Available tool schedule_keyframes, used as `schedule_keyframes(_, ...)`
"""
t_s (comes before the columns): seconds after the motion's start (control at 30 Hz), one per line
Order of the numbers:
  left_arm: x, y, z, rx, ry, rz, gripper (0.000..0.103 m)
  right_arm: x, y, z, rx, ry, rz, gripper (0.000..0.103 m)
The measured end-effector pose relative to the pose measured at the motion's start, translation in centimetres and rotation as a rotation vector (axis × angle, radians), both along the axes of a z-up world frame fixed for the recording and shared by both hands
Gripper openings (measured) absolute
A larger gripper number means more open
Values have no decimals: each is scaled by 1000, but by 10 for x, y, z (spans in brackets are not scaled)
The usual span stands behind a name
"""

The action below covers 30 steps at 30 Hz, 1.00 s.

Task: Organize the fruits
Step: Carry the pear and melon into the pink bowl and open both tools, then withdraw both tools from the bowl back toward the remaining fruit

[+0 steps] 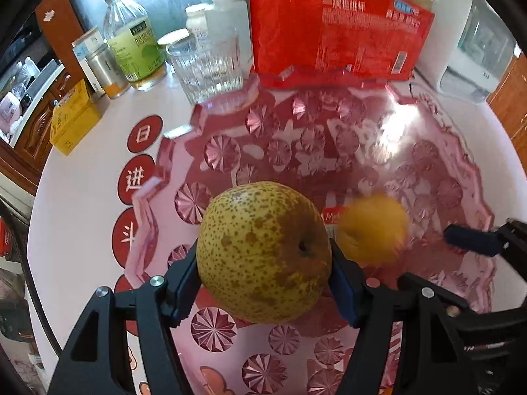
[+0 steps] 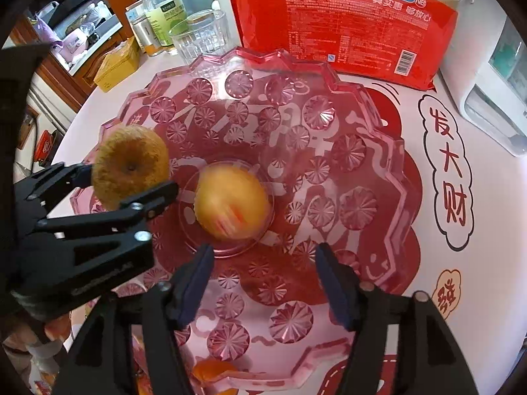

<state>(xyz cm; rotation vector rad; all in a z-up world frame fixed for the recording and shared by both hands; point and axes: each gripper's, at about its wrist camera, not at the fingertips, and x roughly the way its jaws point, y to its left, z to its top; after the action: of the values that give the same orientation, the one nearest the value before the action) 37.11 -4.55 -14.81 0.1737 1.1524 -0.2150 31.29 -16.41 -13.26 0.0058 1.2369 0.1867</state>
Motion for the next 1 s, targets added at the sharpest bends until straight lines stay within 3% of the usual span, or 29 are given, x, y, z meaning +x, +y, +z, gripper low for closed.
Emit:
schedule_keyframes(0.07, -2, -1, 0, 9, -6, -11, 73, -3, 1, 2, -4, -10, 11, 69)
schedule_keyframes(0.17, -5, 1, 6, 8, -33, -8, 92, -11, -1, 5, 4, -35, 19, 72)
schedule_keyframes(0.27, -7, 4, 7, -41, -16, -5, 99, -20, -2, 9, 12, -45, 33, 73)
schedule_keyframes(0.6, -30, 3, 19, -46, -95, 1, 99, -41, 13, 13, -80, -82, 87, 74)
schedule_keyframes(0.73, -43, 2, 27, -36, -142, -9, 99, -48, 14, 20, -83, -113, 91, 74)
schedule_keyframes(1.0, -57, 11, 51, -69, -150, 14, 99, -62, 6, 40, -44, -160, 65, 74)
